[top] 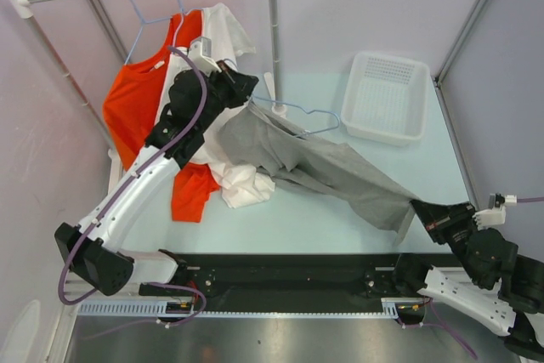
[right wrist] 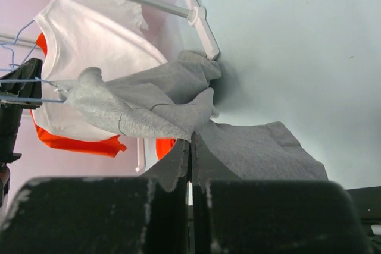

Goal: Remove the t-shirt from the hanger

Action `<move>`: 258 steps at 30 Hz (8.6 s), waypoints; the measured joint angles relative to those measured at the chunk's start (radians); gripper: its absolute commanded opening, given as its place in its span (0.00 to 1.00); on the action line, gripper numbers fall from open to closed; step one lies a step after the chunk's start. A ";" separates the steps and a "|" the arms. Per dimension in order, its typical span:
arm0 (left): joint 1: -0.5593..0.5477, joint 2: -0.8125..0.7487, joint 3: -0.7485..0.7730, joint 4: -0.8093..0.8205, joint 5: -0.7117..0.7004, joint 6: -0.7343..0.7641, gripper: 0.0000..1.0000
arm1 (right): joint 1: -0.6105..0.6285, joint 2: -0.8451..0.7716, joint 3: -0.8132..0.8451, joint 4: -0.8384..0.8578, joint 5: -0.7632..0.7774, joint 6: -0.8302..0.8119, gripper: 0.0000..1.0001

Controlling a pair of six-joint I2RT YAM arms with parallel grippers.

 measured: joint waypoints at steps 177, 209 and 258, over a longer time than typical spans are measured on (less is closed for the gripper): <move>-0.560 0.257 -0.472 -0.047 -0.277 0.062 0.85 | 0.019 0.499 -0.053 0.341 -0.299 -0.296 1.00; -0.503 -0.116 0.095 -0.156 0.552 0.261 0.00 | 0.026 0.579 -0.068 0.775 -0.591 -0.804 1.00; -0.398 -0.364 -0.377 -0.176 0.157 0.182 0.01 | 0.009 0.798 0.242 0.585 -0.399 -0.718 0.00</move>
